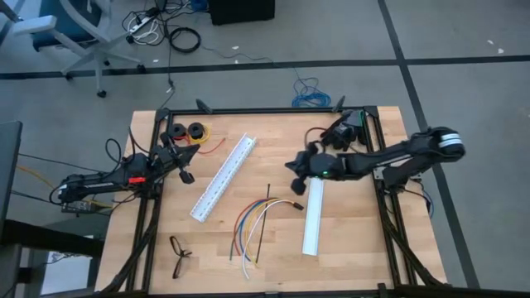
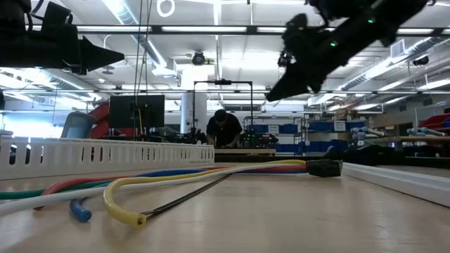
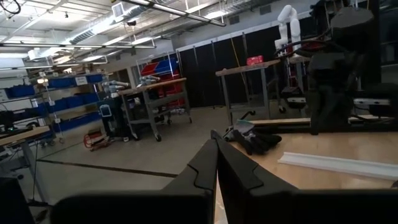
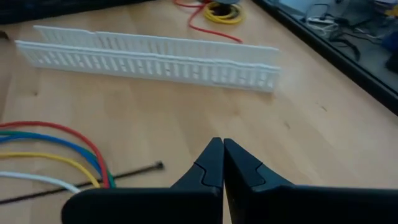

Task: Ziptie cables
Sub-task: Wrap the cable wires together using the black zip tie

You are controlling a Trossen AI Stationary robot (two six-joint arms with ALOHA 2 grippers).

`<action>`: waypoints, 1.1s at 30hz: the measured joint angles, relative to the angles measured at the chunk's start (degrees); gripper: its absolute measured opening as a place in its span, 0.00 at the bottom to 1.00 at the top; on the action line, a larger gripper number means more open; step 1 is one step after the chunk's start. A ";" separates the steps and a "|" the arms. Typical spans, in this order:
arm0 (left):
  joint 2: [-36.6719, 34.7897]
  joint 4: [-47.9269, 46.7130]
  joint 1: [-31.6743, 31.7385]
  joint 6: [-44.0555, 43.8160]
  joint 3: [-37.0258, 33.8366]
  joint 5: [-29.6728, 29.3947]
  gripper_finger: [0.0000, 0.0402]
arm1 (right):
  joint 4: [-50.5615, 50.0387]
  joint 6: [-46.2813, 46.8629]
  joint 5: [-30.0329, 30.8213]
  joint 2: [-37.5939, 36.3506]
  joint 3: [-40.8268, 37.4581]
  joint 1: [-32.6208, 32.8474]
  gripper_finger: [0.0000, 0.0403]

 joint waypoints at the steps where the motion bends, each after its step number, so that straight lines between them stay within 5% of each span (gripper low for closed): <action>1: 0.01 -0.01 0.00 0.00 0.00 0.00 0.05 | 0.04 -0.09 -0.29 1.57 1.57 0.00 0.00; 11: -0.01 -0.04 -0.03 -0.13 0.01 0.01 0.05 | -2.82 8.78 -0.72 13.55 12.09 0.02 0.13; 20: -0.01 -0.03 -0.04 -15.17 0.01 0.03 0.05 | -5.06 19.79 -5.29 19.55 14.70 -0.05 0.27; 33: 0.00 1.87 -0.06 -25.16 -0.01 0.05 0.05 | -10.48 35.44 -9.55 21.16 14.70 -0.87 0.26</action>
